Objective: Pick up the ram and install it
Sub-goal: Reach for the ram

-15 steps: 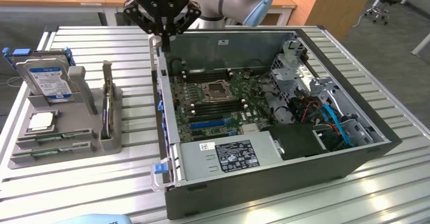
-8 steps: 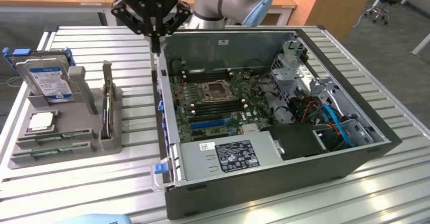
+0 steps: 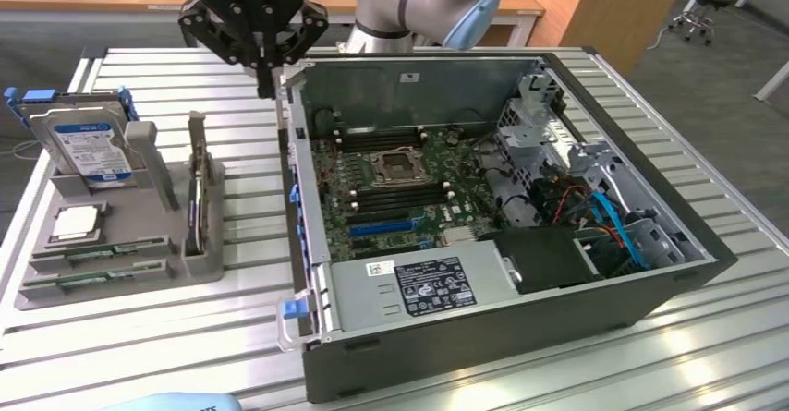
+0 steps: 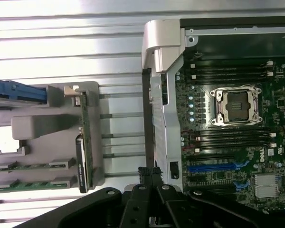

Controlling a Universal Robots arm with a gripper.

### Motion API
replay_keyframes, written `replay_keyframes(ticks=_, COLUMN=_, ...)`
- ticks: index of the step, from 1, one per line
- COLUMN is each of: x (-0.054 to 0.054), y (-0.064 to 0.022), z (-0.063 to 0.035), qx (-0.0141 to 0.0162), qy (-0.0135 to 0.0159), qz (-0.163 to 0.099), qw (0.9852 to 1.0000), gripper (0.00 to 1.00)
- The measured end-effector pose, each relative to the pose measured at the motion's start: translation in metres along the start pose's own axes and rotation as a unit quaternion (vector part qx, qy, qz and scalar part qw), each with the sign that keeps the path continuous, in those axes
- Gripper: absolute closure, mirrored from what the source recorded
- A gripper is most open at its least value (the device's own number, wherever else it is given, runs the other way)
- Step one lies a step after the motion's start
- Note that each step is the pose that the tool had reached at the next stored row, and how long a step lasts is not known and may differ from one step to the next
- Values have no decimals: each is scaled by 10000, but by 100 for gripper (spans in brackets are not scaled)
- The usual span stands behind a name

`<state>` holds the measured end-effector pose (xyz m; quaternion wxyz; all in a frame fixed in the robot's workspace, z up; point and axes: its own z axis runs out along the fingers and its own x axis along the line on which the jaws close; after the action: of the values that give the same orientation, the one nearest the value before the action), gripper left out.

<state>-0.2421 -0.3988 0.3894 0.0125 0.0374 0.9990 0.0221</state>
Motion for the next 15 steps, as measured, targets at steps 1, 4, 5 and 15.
replay_keyframes(ticks=1, x=22, y=-2, z=0, qx=0, qy=0, qz=0, qw=10000, gripper=90)
replay_keyframes(ticks=4, x=91, y=-7, z=2, qx=0, qy=0, qz=0, qw=10000, gripper=90)
replay_keyframes(ticks=5, x=112, y=-9, z=3, qx=0, qy=0, qz=0, qw=10000, gripper=90)
replay_keyframes(ticks=15, x=359, y=-27, z=9, qx=0, qy=0, qz=0, qw=10000, gripper=90)
